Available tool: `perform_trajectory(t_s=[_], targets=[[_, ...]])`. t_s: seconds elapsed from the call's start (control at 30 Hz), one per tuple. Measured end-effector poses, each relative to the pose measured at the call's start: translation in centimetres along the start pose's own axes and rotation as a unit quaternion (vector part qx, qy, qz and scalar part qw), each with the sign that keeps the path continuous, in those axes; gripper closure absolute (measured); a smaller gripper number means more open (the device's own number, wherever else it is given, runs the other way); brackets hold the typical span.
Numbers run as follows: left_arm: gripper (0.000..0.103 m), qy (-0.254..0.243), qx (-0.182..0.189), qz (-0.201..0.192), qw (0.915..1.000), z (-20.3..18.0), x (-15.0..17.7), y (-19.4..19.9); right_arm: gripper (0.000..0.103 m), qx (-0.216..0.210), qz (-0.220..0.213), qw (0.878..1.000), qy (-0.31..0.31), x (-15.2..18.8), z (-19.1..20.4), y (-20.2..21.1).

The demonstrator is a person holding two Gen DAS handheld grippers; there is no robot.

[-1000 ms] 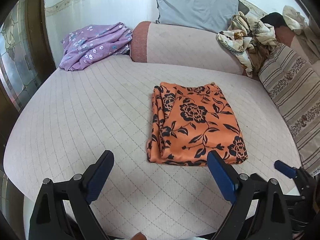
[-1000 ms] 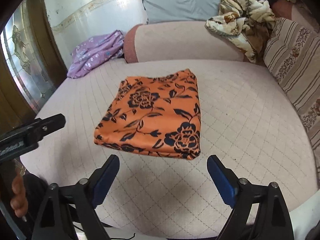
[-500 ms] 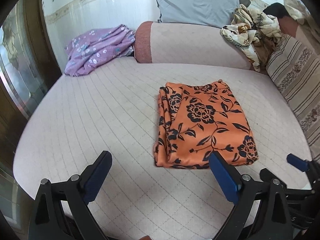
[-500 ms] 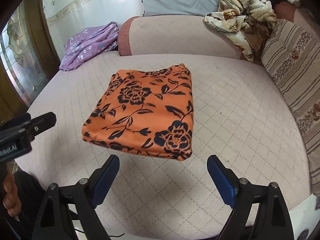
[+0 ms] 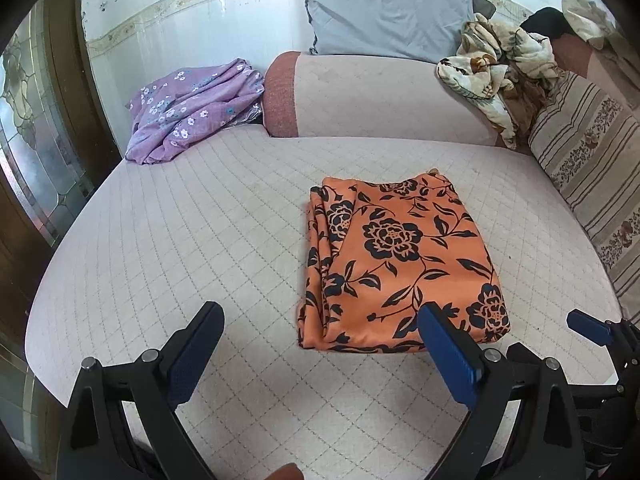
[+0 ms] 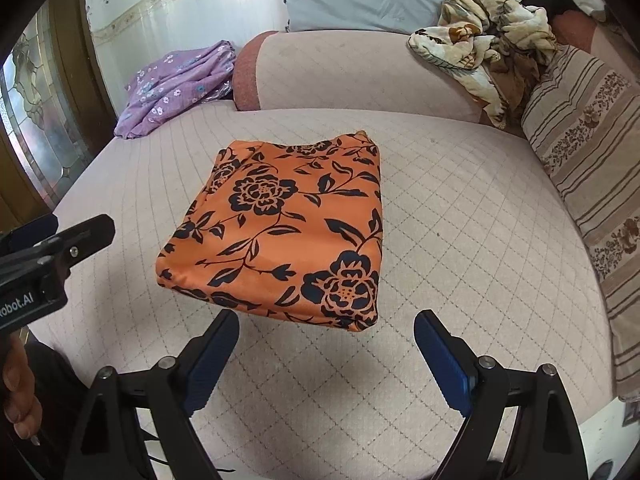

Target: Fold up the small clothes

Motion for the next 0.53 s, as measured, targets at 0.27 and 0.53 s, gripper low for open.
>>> perform_trajectory(t_s=[0.27,0.53], targets=[[0.006,0.000,0.008,0.003,1.0000,-0.3,-0.3,-0.5,0.012,0.006,-0.002,1.000,0.007,-0.8,0.2,-0.1],[0.006,-0.006,0.006,-0.006,0.9999,-0.6,-0.9,-1.2,0.012,0.006,0.004,1.000,0.012,-1.3,0.4,-0.9]])
Point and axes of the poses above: each gripper's, at about its wrist camera, not at the fingertips, and y roughly against the way its jaws point, z to its left, x to its underside, the point moved 4 cm from there along -y, roughly the way its jaws point, and after that the axes turned 8 degrees about -x, right-handed, at the moved point
